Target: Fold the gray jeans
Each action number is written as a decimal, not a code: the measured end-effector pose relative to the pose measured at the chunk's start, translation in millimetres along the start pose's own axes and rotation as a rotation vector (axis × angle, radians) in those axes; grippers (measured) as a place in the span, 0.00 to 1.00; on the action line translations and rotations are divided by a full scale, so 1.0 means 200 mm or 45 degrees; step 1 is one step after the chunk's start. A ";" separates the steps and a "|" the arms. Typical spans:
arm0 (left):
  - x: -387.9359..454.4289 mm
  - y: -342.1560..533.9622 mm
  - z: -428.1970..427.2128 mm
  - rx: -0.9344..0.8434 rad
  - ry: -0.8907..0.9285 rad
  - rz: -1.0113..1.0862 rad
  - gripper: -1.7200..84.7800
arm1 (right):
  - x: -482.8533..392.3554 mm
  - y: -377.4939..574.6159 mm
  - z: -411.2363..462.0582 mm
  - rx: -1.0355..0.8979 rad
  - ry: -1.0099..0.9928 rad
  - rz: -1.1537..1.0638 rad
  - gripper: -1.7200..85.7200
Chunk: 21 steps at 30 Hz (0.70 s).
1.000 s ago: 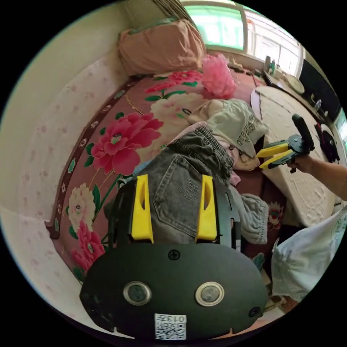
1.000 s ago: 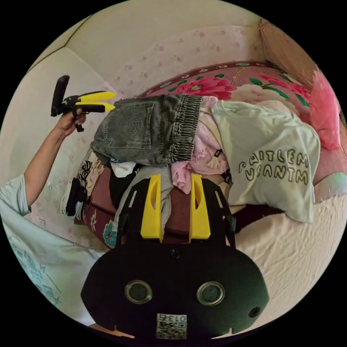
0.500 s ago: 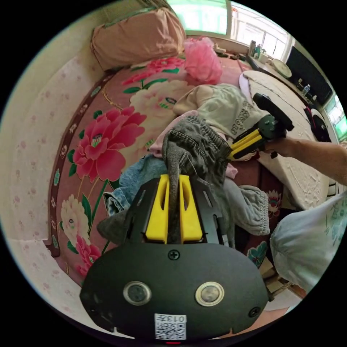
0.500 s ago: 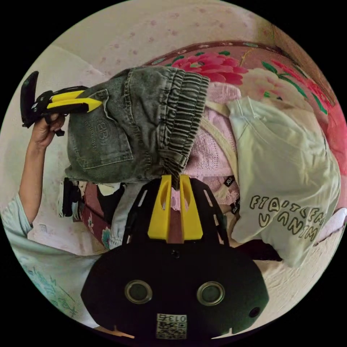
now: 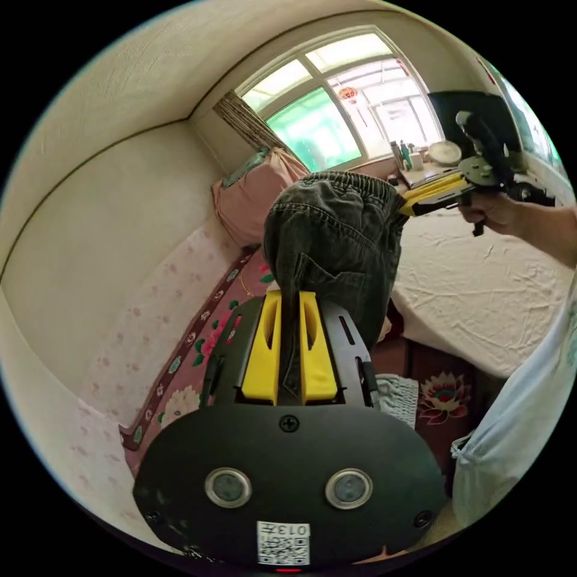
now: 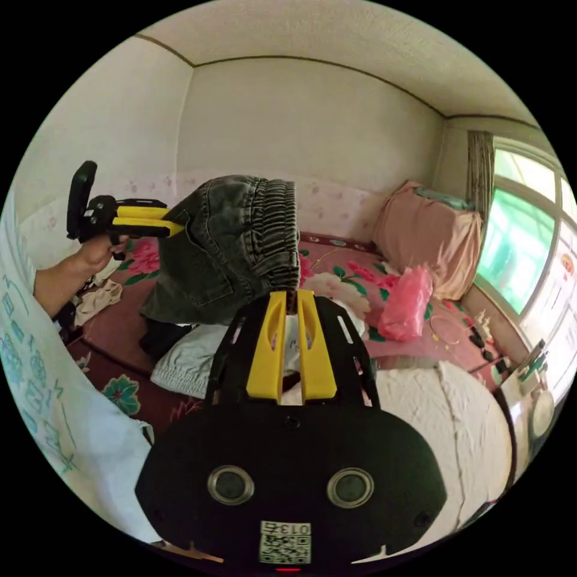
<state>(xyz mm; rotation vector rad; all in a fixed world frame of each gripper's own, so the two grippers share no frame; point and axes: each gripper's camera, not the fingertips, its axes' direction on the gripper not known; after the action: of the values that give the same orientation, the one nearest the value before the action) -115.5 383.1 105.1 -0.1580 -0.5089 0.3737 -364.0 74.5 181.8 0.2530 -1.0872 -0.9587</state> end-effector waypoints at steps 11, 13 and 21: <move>0.61 0.48 -0.02 -0.071 0.432 0.160 0.21 | -0.10 0.66 0.08 -0.330 -0.561 0.545 0.04; 0.75 0.48 0.05 -0.117 0.528 0.322 0.22 | -0.08 0.56 0.05 -0.304 -0.565 0.506 0.04; 0.79 0.44 0.52 -0.286 0.357 0.421 0.17 | -0.31 0.25 -0.05 -0.310 -0.618 0.228 0.05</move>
<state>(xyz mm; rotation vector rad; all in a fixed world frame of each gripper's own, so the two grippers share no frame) -67.0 530.3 244.8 -0.5084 -0.2440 0.6067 -336.4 148.3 167.8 -0.2887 -1.3910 -1.0040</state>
